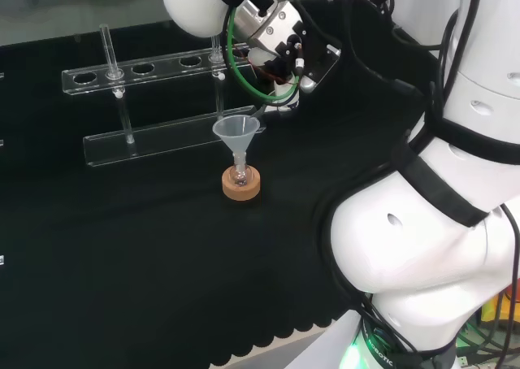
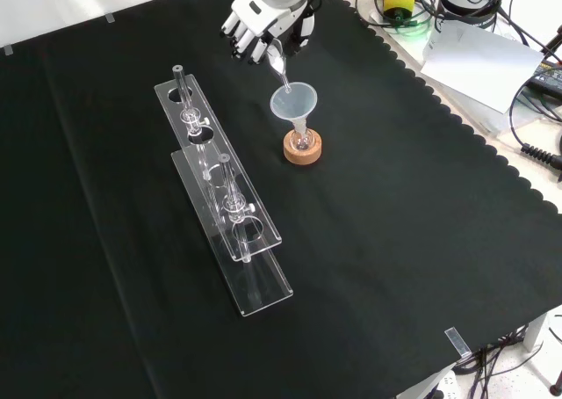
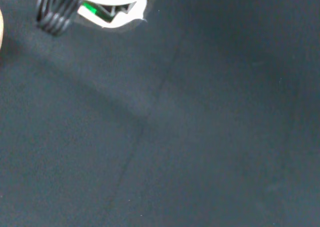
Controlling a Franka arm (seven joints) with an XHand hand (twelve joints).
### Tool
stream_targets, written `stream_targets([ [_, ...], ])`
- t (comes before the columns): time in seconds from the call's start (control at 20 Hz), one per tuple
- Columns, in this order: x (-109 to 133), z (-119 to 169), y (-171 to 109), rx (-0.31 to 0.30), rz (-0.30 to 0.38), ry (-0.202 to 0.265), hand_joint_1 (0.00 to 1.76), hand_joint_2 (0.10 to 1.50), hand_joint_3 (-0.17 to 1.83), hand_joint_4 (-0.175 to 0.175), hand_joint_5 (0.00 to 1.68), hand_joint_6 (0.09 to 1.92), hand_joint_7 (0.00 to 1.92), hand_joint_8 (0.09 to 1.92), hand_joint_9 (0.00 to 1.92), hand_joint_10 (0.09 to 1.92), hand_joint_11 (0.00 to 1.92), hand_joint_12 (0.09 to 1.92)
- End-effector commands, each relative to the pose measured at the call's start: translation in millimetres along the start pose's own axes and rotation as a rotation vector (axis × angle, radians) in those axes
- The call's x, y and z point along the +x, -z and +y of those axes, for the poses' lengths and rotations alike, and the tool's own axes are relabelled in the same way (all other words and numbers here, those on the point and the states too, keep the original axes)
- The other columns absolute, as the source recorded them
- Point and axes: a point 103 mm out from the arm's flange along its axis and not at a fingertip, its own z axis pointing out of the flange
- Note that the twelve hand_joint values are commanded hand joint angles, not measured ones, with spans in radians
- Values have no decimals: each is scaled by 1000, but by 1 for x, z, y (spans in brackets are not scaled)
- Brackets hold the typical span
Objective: Pour all the NaCl from the weighing funnel into the round-bottom flask.
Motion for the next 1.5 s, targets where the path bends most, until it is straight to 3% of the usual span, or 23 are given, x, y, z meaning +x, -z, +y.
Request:
stream_targets([
  [0.05,2,0,8,10,-34,6,1095,678,701,175,1165,880,477,629,771,535,407,1297],
  [1.5,3,2,9,68,-51,12,1094,679,700,175,1164,882,471,628,762,532,395,1298],
])
